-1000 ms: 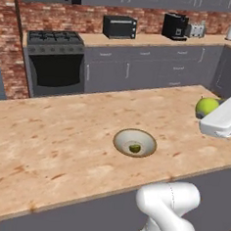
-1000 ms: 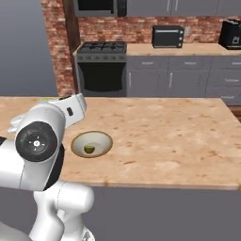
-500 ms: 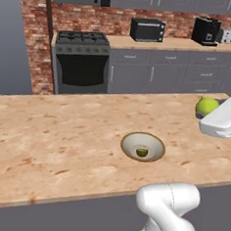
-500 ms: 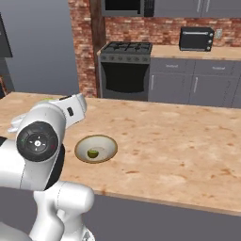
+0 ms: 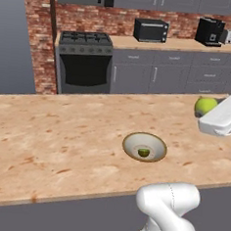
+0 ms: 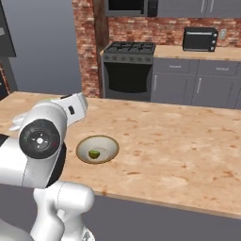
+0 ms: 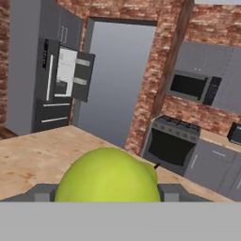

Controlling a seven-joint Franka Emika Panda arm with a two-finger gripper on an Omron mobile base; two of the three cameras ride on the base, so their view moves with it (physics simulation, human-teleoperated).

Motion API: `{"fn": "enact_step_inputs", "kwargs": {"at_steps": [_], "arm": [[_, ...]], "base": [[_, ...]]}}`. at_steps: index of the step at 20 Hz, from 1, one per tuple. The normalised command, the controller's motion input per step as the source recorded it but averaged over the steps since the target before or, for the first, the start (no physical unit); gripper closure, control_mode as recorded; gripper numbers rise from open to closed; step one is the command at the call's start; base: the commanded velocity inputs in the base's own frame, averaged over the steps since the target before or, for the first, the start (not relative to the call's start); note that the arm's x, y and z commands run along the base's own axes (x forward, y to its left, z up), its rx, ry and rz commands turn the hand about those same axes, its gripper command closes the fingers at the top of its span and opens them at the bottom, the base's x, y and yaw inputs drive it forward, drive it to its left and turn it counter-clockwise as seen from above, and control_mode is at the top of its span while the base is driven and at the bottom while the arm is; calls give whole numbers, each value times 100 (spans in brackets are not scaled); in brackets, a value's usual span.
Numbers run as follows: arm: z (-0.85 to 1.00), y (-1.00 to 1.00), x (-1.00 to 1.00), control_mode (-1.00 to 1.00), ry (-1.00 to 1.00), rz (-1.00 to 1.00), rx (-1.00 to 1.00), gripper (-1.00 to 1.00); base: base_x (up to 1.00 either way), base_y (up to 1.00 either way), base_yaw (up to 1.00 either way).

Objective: Retrieve the kiwi and pear from the fridge and place them into the bowl on the dining table.

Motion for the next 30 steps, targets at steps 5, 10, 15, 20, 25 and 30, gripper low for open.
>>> {"fn": "enact_step_inputs", "kwargs": {"at_steps": [5,10,15,20,25,30], "arm": [[-23,0,40,-100,10,3,0,100],[-34,0,44,-100,16,2,0,100],[-42,1,28,-100,16,1,-5,100],[-50,4,23,-100,21,0,-12,100],[-49,2,27,-100,24,0,-12,100],[-55,0,26,-100,20,0,-8,100]], "base": [[0,0,0],[0,0,0],[0,0,0],[0,0,0],[0,0,0],[0,0,0]]}}
